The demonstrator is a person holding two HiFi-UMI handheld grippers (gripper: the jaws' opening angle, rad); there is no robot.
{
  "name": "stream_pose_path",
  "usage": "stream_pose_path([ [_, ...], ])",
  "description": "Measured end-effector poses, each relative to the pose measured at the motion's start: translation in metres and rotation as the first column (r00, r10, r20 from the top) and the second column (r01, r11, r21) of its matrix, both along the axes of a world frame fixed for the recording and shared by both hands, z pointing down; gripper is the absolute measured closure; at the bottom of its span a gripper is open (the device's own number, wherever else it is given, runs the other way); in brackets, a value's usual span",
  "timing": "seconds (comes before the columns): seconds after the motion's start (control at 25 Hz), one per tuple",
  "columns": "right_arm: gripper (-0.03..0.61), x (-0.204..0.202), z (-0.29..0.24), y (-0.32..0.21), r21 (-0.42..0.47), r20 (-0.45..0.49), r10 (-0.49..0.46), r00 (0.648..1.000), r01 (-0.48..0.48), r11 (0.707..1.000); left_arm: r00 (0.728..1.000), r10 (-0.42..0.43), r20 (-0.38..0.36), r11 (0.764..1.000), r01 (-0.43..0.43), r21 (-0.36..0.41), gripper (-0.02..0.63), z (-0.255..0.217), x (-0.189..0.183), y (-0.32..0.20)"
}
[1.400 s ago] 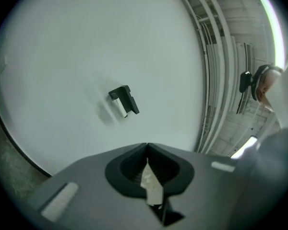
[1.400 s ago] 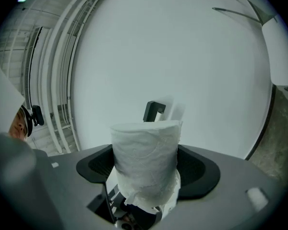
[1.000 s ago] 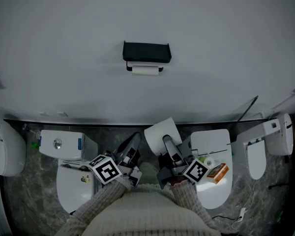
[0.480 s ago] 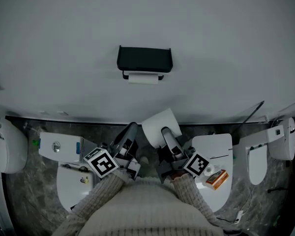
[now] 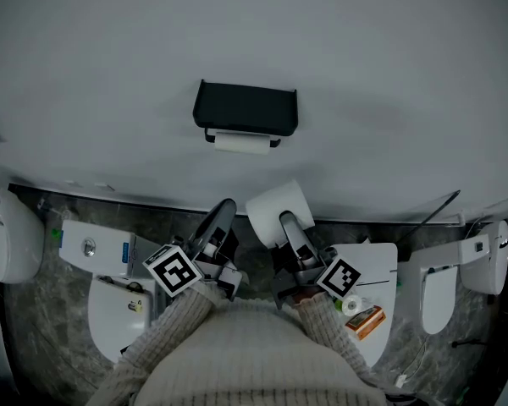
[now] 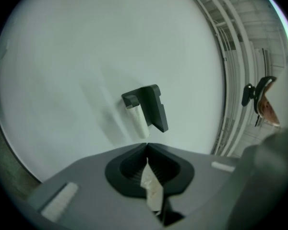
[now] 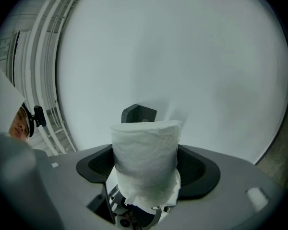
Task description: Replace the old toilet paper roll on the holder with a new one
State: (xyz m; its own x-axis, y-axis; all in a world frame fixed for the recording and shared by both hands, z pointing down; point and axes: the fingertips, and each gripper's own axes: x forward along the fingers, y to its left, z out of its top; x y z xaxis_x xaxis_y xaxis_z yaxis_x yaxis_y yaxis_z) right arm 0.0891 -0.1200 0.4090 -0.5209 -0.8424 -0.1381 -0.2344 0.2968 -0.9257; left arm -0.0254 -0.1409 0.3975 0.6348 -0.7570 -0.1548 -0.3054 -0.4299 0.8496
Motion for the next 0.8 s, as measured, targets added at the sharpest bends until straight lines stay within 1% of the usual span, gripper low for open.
stream_pose_path([
  [0.16, 0.186, 0.000, 0.002, -0.006, -0.007, 0.000, -0.007, 1.000, 0.007, 1.000, 1.000, -0.011, -0.004, 1.000, 0.010, -0.023, 0.611, 0.006, -0.001, -0.005],
  [0.36, 0.186, -0.002, 0.007, -0.009, -0.030, 0.013, 0.010, 1.000, -0.009, 0.999, 1.000, -0.009, -0.027, 1.000, 0.008, -0.020, 0.611, 0.001, -0.008, -0.014],
  [0.44, 0.186, -0.002, 0.006, -0.012, -0.031, 0.019, 0.020, 1.000, -0.020, 0.999, 1.000, 0.003, -0.024, 1.000, -0.003, -0.028, 0.611, 0.001, -0.009, -0.020],
  [0.6, 0.186, -0.003, 0.000, -0.015, -0.019, 0.020, 0.043, 0.999, -0.042, 0.999, 0.999, 0.041, -0.024, 0.999, -0.042, -0.014, 0.611, -0.006, -0.006, -0.025],
  [0.76, 0.186, -0.004, 0.003, -0.018, -0.029, 0.023, 0.061, 0.998, -0.060, 0.998, 0.997, 0.063, -0.049, 0.998, -0.064, -0.019, 0.611, -0.004, -0.006, -0.031],
  [0.8, 0.186, -0.005, 0.004, -0.018, -0.034, 0.022, 0.063, 0.998, -0.062, 0.998, 0.995, 0.067, -0.068, 0.998, -0.068, -0.017, 0.611, -0.006, -0.006, -0.033],
])
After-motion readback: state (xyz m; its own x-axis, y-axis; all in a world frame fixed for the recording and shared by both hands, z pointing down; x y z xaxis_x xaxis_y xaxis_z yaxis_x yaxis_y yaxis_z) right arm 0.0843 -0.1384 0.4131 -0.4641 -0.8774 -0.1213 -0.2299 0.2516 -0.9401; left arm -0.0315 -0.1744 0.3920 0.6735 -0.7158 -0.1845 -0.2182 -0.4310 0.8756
